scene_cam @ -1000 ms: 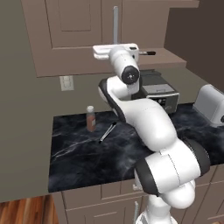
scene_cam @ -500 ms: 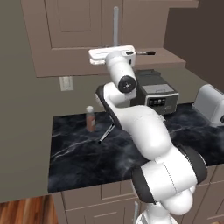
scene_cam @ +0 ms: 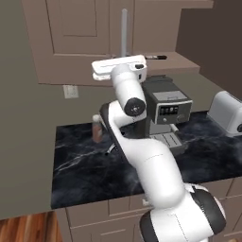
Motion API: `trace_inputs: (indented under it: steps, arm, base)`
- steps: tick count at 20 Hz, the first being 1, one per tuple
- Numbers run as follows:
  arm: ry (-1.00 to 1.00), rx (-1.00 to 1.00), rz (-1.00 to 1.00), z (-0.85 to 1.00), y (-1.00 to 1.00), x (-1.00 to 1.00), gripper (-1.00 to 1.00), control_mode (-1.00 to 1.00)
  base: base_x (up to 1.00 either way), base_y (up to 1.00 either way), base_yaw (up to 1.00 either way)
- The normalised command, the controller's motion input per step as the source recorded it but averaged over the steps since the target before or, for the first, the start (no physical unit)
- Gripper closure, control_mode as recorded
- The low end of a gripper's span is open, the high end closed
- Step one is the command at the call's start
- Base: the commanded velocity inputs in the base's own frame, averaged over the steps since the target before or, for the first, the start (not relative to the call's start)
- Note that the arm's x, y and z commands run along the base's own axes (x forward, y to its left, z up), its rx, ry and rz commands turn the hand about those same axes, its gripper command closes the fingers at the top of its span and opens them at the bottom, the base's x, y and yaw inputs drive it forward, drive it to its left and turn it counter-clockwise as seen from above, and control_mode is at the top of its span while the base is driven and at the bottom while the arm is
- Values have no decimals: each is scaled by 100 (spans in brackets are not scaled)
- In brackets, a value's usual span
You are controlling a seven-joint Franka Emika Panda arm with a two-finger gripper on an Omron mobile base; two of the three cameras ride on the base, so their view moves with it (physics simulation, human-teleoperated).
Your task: Pick the pan from the cabinet and place it on the stove. Then turn on the stove burner for the pan.
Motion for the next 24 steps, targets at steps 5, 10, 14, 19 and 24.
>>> trace_inputs:
  steps: [5,10,14,19,24]
  arm:
    - [0,-3,0,0,94,-91,100,-100]
    - [0,-2,3,-5,77,-96,100,-100]
    - [0,0,7,-10,63,-100,100,-100]
    - [0,0,5,-13,68,-95,-100,-100]
    - [-1,1,0,-1,17,-38,-100,-100]
  base:
    - [0,0,0]
    - [0,0,0]
    - [0,0,0]
    - [0,0,0]
    - [0,0,0]
